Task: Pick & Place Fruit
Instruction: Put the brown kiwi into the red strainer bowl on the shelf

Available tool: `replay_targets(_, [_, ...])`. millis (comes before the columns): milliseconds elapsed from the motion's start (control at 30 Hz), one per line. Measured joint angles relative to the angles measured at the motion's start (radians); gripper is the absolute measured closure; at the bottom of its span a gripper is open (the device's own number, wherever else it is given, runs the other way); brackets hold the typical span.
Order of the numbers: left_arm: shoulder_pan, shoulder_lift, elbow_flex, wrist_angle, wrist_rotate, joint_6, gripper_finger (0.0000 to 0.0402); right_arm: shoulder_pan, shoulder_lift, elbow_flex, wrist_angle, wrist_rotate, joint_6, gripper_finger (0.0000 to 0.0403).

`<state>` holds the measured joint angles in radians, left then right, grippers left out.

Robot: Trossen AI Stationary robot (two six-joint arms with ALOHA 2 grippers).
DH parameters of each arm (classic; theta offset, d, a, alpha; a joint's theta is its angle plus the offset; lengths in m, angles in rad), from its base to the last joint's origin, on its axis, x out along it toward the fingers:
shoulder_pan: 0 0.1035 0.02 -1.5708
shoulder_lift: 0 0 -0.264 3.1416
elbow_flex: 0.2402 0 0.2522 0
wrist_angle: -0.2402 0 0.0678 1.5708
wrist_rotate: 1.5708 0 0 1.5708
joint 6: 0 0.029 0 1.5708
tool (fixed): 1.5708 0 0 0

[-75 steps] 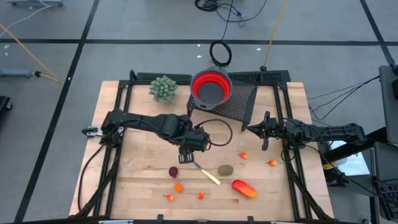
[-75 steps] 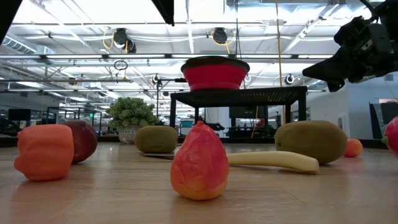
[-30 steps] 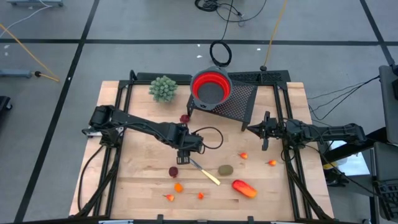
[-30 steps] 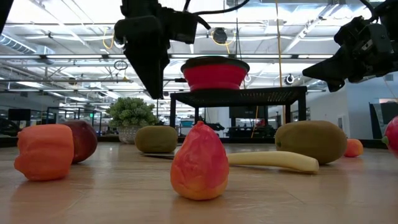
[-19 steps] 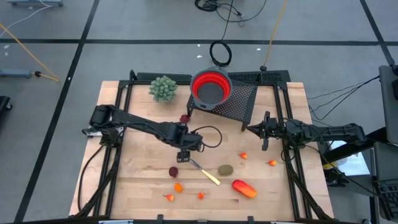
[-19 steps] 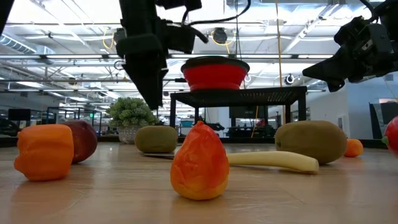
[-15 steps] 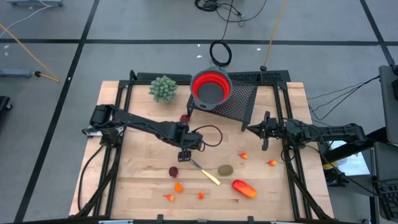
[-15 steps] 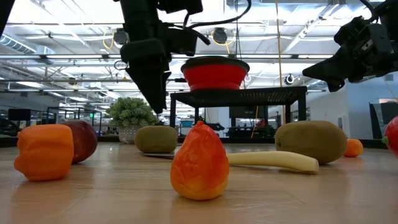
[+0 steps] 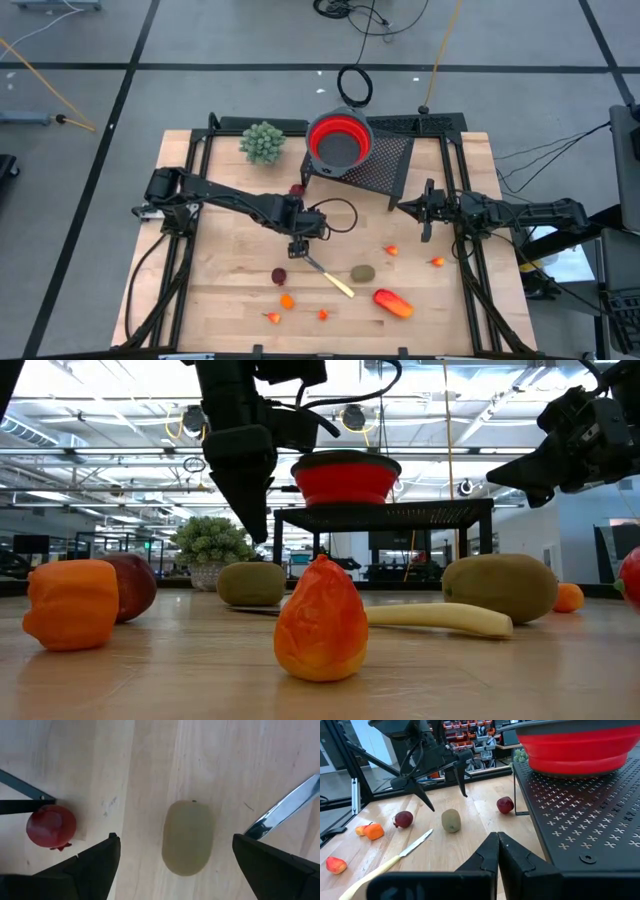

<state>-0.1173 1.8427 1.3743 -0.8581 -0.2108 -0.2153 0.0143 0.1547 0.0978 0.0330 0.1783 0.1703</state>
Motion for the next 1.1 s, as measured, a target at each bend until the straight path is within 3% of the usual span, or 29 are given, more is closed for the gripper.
replay_targets(633, [0.012,0.121,0.0,0.041,0.037,0.031,0.0023,0.0,0.0,0.0,0.0,0.0,-0.003,0.0403])
replay_targets(1100, [0.012,0.127,-0.093,0.13,0.034,0.033,0.0023,0.0,0.0,0.0,0.0,0.0,0.0,0.0403])
